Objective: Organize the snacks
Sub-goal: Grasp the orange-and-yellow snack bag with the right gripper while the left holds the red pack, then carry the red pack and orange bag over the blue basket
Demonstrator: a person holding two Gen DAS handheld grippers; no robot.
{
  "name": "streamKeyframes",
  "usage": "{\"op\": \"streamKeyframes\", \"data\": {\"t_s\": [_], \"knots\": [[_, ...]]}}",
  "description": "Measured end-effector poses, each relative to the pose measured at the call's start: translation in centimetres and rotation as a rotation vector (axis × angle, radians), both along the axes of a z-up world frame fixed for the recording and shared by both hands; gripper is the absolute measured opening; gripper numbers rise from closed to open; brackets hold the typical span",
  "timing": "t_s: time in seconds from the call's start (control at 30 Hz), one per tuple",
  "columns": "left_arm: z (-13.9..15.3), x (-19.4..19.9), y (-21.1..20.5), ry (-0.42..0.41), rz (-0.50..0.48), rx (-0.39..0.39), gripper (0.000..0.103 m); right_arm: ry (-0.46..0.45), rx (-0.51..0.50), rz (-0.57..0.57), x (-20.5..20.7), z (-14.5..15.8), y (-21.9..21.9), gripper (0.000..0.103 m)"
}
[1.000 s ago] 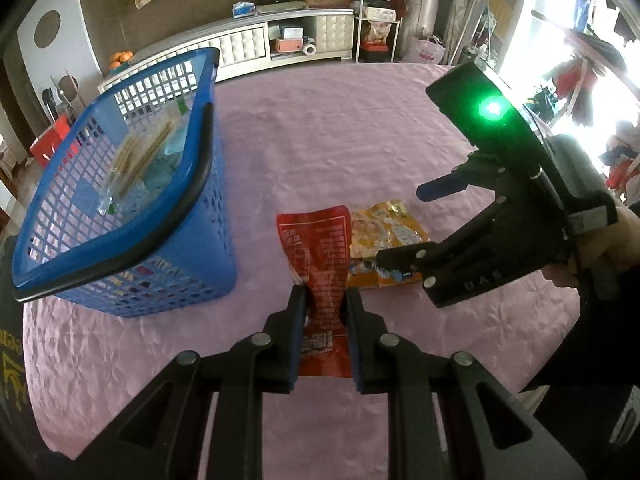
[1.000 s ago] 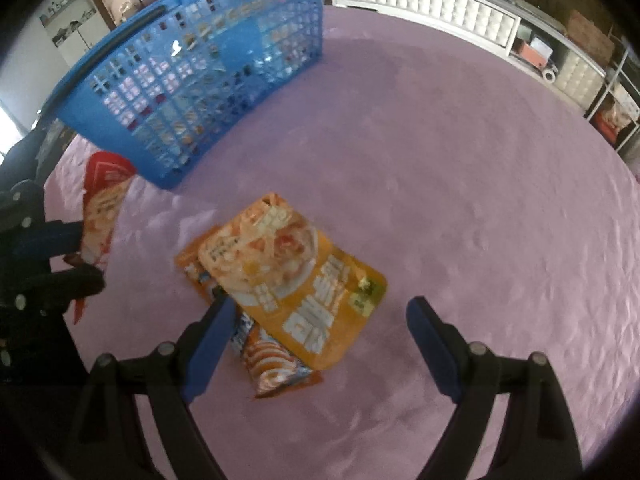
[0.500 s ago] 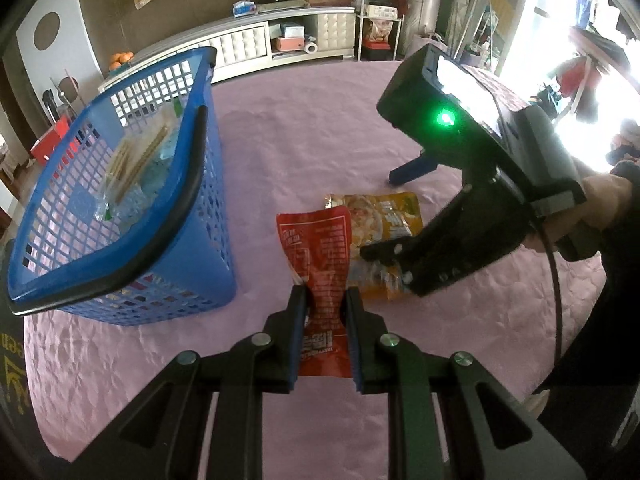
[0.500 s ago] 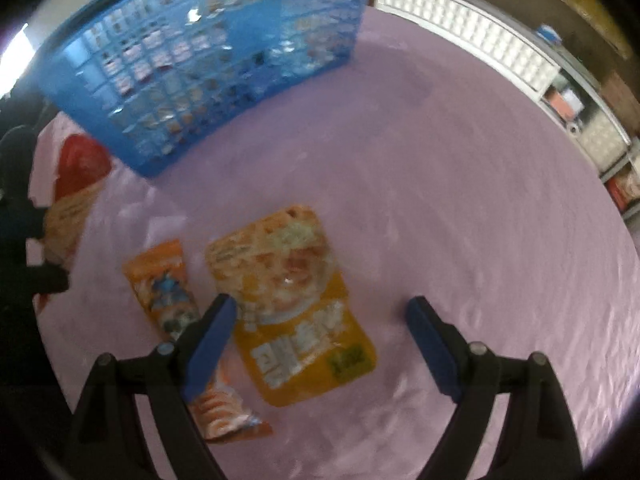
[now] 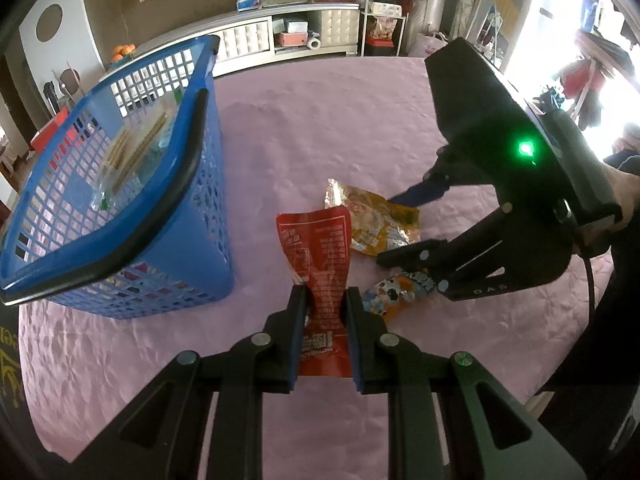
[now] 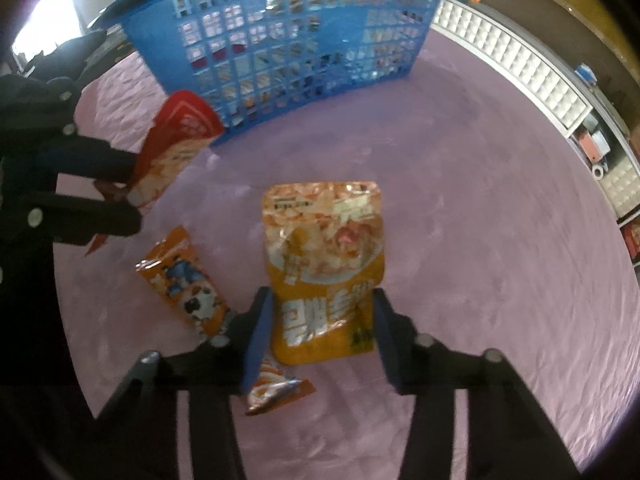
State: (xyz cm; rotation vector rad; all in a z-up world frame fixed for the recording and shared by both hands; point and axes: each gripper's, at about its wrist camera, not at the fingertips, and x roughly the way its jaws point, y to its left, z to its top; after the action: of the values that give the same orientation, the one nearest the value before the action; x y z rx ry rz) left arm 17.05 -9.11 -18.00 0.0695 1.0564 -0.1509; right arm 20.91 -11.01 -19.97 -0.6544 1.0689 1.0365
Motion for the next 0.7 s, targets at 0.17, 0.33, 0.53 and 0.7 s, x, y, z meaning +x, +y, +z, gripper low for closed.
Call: {"op": "streamKeyframes", "data": {"t_s": [0.17, 0.33, 0.53, 0.7], "knots": [[0.1, -0.3, 0.2, -0.007, 0.003, -0.005, 0.017, 0.025, 0.004, -0.022, -0.5, 0.2, 0.7, 0.031], [0.8, -0.7, 0.3, -0.023, 0.001, -0.009, 0.017, 0.003, 0.013, -0.095, -0.4, 0.1, 1.4, 0.019], [2.2, -1.8, 0.4, -0.058, -0.014, -0.015, 0.017, -0.017, 0.029, -0.137, -1.8, 0.4, -0.2, 0.015], [4.3, -3.0, 0.5, -0.101, -0.028, -0.038, 0.017, -0.026, 0.080, -0.173, -1.2, 4.0, -2.6, 0.015]]}}
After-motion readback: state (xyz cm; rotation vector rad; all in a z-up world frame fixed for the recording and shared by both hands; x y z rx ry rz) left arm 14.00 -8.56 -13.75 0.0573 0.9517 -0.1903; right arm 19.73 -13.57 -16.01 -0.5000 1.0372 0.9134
